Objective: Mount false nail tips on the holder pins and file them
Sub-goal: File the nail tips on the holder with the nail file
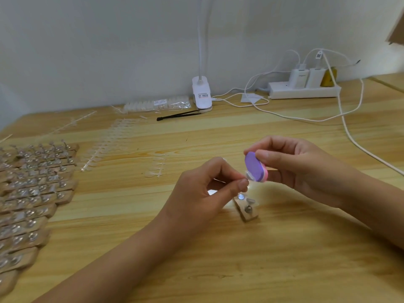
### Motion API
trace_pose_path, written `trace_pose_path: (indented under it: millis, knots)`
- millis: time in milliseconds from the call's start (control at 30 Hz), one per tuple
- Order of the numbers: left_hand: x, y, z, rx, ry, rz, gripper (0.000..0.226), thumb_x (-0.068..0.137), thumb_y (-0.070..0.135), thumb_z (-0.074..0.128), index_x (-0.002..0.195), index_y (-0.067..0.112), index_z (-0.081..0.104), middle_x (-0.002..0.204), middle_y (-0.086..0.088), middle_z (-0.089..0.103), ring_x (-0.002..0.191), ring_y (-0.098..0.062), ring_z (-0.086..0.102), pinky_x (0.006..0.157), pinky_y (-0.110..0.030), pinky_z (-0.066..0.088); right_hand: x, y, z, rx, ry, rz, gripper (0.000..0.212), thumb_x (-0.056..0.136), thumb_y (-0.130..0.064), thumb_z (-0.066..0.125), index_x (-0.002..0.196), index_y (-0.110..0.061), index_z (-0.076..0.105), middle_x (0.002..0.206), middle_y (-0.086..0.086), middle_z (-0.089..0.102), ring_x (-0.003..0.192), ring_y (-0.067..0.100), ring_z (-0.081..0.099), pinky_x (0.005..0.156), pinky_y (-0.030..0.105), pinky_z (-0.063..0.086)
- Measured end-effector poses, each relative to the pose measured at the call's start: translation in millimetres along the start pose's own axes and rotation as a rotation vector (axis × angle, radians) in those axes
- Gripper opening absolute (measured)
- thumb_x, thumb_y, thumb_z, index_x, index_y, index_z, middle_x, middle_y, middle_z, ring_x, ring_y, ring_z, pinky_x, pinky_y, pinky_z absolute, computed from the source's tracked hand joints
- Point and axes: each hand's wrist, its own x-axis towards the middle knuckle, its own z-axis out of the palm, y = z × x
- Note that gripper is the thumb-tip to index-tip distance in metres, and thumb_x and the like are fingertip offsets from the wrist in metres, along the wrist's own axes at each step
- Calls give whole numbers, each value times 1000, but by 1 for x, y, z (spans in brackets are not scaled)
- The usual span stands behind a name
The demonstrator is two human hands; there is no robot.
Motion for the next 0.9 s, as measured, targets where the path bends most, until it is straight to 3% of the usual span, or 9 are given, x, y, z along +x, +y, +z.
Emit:
trace_pose_path:
  millis: [67,200,333,433,533,700,900]
  knots:
    - [-1,0,2,29,-18,12,11,88,14,71,86,24,66,85,11,72,83,-7,71,77,-19,55,0,1,-2,2,27,6,10,81,-21,71,90,-20,78,87,1,72,76,11,69,68,20,56]
    - [2,-2,-1,-10,46,-40,13,88,14,71,83,25,66,84,6,72,79,-8,70,77,-24,56,-1,-2,0,2,-90,53,16,78,-23,70,92,-19,77,91,2,72,80,11,70,70,20,56]
    - [3,-2,-4,-108,65,-110,4,86,21,72,88,23,68,85,2,72,81,-11,70,76,-24,56,2,0,-1,86,50,2,13,82,-18,69,91,-19,78,89,1,72,77,9,70,69,19,56]
    - [4,1,-6,-166,56,-123,14,86,24,71,100,25,72,87,-4,71,82,-11,69,77,-22,55,4,-1,-3,172,126,-21,14,79,-21,69,90,-20,77,97,8,73,82,11,71,71,19,56]
    - [5,3,-8,-195,70,-125,14,82,31,70,94,27,75,82,4,71,77,-5,67,74,-16,51,3,1,-2,173,79,7,12,82,-25,74,94,-21,76,96,8,73,83,12,71,72,19,56]
    - [6,2,-8,-218,73,-136,5,83,27,72,87,29,72,77,7,67,74,-6,64,73,-18,52,0,5,4,84,-20,30,23,76,-33,77,96,-21,74,90,3,72,77,11,70,71,20,56]
    - [5,-1,-6,-211,43,-155,4,82,19,74,86,20,71,85,-3,70,83,-13,68,81,-28,57,3,6,5,110,107,-48,16,79,-27,77,94,-21,76,87,4,70,78,12,70,73,20,56]
